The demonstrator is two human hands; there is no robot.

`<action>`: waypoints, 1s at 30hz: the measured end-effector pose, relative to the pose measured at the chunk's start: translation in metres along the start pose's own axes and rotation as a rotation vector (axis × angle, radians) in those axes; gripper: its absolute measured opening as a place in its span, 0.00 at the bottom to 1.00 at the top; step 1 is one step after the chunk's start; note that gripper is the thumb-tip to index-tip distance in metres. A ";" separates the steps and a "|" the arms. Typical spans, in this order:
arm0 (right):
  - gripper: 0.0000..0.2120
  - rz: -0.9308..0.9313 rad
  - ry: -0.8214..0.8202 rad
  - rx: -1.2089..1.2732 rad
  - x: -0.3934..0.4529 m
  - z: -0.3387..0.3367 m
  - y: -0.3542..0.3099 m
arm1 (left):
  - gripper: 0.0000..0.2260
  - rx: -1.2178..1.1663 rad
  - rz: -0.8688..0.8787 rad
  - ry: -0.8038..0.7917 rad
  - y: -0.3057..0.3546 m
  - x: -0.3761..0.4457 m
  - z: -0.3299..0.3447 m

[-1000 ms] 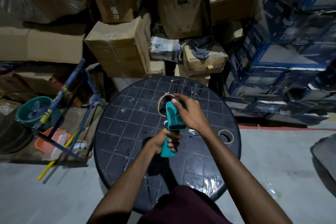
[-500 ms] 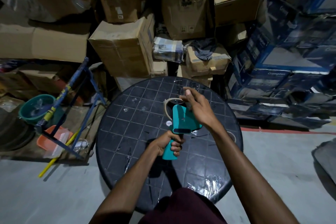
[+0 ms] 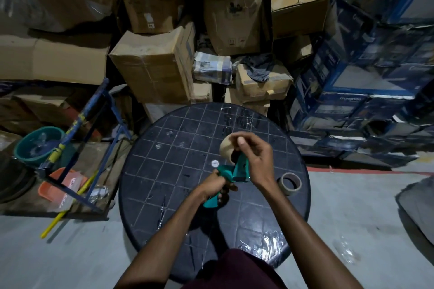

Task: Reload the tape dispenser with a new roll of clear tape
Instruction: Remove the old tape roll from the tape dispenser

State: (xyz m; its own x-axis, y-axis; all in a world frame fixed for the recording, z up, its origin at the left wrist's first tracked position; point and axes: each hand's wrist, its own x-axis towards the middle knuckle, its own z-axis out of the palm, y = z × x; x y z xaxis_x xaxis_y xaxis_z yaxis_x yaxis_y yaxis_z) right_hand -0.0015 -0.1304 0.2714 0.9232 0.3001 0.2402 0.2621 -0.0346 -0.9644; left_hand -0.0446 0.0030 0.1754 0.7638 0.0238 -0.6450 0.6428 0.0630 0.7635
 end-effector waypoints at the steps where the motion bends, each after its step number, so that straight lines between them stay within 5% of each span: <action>1: 0.10 0.002 0.085 -0.084 0.001 -0.003 0.004 | 0.08 0.097 0.039 0.052 0.003 0.000 -0.001; 5: 0.27 0.064 0.073 -0.483 0.002 -0.011 0.029 | 0.12 0.576 0.146 0.383 0.018 -0.004 0.002; 11: 0.36 0.014 -0.028 -0.411 -0.024 -0.010 0.036 | 0.15 0.914 0.250 0.742 0.024 -0.014 0.000; 17: 0.37 -0.002 0.094 -0.292 -0.035 -0.013 0.032 | 0.09 1.113 0.414 0.862 0.034 -0.017 -0.025; 22: 0.45 0.059 0.095 -0.333 -0.017 -0.016 0.033 | 0.14 1.231 0.435 0.922 0.038 -0.014 -0.029; 25: 0.38 0.096 0.027 -0.365 -0.008 -0.018 0.037 | 0.20 1.290 0.429 0.942 0.035 -0.009 -0.030; 30: 0.11 0.304 0.044 -0.336 0.018 -0.020 0.072 | 0.13 1.317 0.368 0.837 0.024 0.007 -0.030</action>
State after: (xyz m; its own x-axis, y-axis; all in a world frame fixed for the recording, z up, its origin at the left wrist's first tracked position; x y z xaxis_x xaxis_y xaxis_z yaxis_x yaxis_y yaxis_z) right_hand 0.0393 -0.1465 0.2081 0.9815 0.1881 -0.0365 0.0476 -0.4240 -0.9044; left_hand -0.0261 0.0346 0.1881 0.9203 0.3842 0.0740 0.3782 -0.9219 0.0841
